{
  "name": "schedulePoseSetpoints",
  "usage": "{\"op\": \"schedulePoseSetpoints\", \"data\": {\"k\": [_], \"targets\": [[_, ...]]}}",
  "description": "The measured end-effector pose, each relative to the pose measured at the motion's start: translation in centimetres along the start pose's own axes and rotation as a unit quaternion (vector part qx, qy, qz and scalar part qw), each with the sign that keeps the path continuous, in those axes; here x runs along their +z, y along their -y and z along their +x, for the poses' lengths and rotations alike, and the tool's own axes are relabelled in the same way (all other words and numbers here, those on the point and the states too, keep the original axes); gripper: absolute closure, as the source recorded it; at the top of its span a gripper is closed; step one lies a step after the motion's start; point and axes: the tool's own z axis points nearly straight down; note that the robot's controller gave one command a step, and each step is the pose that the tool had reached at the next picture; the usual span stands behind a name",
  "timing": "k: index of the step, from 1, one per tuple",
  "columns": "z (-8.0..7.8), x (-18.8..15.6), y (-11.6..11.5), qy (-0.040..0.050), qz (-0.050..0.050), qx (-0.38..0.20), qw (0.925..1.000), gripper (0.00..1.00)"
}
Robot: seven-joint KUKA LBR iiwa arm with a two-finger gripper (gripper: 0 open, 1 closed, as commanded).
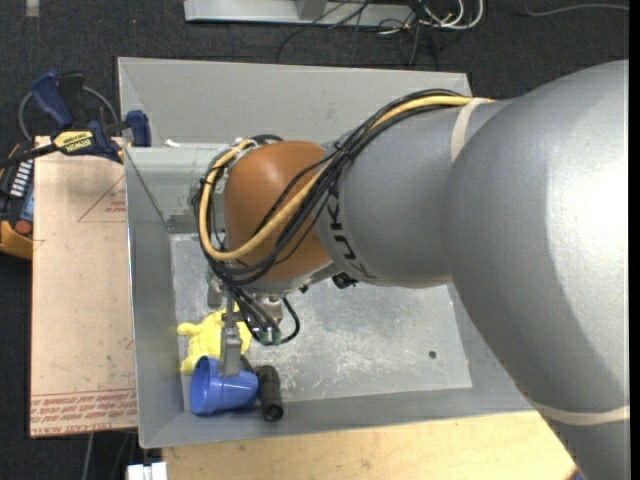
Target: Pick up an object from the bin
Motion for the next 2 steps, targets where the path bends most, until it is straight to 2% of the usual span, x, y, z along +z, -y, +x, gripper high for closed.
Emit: {"op": "schedulePoseSetpoints", "data": {"k": [1,2], "targets": [[-0.2,-0.5,0.1,0.0033,-0.001,0.003,1.0,0.0],[-2.0,5.5,1.8,0.0024,0.0,-0.091,0.9959,0.0]]}}
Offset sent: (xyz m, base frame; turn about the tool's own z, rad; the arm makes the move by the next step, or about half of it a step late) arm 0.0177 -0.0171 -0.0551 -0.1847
